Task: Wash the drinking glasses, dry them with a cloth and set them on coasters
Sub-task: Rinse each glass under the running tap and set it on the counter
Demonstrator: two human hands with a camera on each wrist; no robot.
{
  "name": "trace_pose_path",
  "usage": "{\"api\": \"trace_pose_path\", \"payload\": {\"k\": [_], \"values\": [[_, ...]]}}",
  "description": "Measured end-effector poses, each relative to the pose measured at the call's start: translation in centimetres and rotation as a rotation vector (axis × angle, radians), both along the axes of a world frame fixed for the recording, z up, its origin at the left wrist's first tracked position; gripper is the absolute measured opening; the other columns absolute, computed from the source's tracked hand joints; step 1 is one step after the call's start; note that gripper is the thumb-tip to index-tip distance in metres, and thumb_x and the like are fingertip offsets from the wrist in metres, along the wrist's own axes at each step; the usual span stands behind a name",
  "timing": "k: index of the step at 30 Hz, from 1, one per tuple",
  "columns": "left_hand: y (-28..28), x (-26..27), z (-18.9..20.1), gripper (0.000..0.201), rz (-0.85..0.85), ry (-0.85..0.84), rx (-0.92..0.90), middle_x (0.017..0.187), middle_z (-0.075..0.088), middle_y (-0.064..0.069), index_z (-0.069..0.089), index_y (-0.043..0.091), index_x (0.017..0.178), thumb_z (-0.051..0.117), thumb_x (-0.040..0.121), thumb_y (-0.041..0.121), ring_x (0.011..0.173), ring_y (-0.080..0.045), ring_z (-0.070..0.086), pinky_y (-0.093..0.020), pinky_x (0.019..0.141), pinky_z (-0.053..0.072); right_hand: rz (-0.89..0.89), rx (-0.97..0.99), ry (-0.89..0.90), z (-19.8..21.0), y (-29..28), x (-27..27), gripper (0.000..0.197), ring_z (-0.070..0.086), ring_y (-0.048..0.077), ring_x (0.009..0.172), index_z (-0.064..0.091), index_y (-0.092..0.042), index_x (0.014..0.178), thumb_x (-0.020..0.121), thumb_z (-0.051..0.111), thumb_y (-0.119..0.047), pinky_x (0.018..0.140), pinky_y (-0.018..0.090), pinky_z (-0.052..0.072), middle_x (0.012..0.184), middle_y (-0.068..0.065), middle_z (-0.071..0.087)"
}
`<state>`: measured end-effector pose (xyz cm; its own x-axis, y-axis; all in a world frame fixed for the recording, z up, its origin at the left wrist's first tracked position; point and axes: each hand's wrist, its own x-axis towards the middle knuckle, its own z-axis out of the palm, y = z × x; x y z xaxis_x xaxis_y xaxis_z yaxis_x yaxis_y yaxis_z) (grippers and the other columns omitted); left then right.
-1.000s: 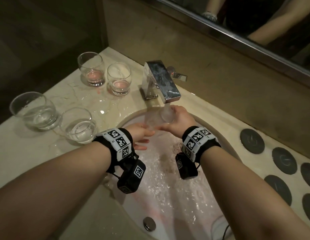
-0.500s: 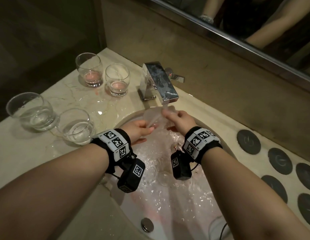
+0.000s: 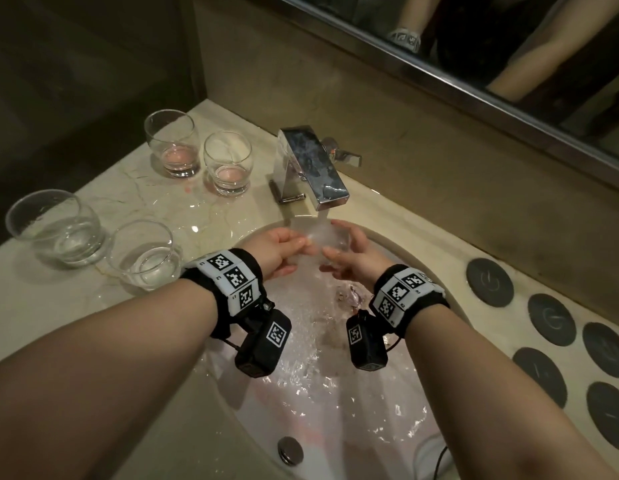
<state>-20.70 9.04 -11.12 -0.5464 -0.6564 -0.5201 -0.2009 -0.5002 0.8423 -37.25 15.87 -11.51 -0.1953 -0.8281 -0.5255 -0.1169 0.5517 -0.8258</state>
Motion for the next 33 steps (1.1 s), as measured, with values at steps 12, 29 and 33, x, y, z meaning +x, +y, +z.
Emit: {"api": "trace_pose_path", "payload": {"k": [12, 29, 33], "values": [[0.5, -1.0, 1.1, 0.018, -0.326, -0.318, -0.623, 0.091, 0.064, 0.003, 0.067, 0.005, 0.104, 0.059, 0.089, 0.011, 0.072, 0.003, 0.049, 0.008, 0.059, 0.029, 0.147, 0.162, 0.503, -1.9, -0.4, 1.9, 0.090, 0.056, 0.023, 0.108, 0.029, -0.027, 0.138, 0.065, 0.083, -0.036, 0.088, 0.043, 0.052, 0.131, 0.004, 0.049], [0.7, -1.4, 1.4, 0.015, -0.361, -0.261, -0.601, 0.096, 0.068, -0.004, 0.066, 0.002, 0.100, 0.059, 0.089, 0.007, 0.077, -0.001, 0.059, -0.002, 0.070, 0.038, 0.041, 0.046, 0.306, -1.3, 1.2, 1.4, 0.092, 0.060, 0.018, 0.093, 0.026, -0.024, 0.140, 0.068, 0.083, -0.019, 0.072, 0.030, 0.053, 0.113, 0.003, 0.059], [1.4, -1.2, 1.8, 0.014, -0.340, -0.153, -0.502, 0.080, 0.061, 0.001, 0.062, -0.006, 0.099, 0.057, 0.088, 0.000, 0.057, 0.016, 0.055, 0.003, 0.063, 0.037, 0.065, 0.082, 0.335, 0.0, 2.4, 0.8, 0.090, 0.062, 0.019, 0.083, 0.031, -0.027, 0.138, 0.066, 0.084, -0.018, 0.065, 0.034, 0.054, 0.103, -0.001, 0.060]]}}
